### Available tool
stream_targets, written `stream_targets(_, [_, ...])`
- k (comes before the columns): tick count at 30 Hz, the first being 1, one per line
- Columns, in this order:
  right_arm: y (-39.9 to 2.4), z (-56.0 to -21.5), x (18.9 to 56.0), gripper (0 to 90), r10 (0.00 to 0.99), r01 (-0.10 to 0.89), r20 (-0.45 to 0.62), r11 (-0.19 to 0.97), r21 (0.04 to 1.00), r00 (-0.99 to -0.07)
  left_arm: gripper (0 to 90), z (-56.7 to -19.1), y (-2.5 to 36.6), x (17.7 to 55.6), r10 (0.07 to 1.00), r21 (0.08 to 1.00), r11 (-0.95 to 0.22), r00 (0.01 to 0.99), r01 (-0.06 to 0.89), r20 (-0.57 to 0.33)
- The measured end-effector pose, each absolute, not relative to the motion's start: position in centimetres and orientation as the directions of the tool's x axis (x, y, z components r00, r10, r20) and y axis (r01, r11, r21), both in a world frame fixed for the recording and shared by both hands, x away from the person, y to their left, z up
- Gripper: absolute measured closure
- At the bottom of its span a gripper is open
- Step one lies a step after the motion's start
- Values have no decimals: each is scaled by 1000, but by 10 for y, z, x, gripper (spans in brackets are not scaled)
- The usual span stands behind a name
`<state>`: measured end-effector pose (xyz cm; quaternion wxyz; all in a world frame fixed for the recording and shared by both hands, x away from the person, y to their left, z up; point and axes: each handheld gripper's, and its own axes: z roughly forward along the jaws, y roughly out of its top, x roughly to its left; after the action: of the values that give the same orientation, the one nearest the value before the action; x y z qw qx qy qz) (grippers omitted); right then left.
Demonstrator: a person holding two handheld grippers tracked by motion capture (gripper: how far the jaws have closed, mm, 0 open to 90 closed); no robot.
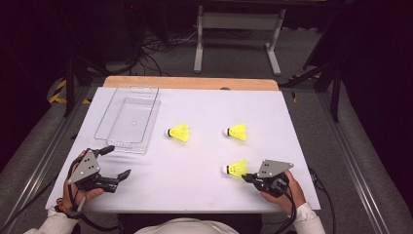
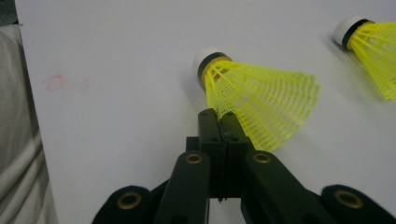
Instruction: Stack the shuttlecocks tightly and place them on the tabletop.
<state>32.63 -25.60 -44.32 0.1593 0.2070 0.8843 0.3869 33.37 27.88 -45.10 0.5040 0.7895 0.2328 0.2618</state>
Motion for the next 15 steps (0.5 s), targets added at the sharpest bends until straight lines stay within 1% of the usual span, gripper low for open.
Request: stream_targets(15, [-261, -436, 324, 900, 531, 212, -146, 556, 804, -835, 60, -451, 279, 334, 627, 919, -382, 759, 100, 178])
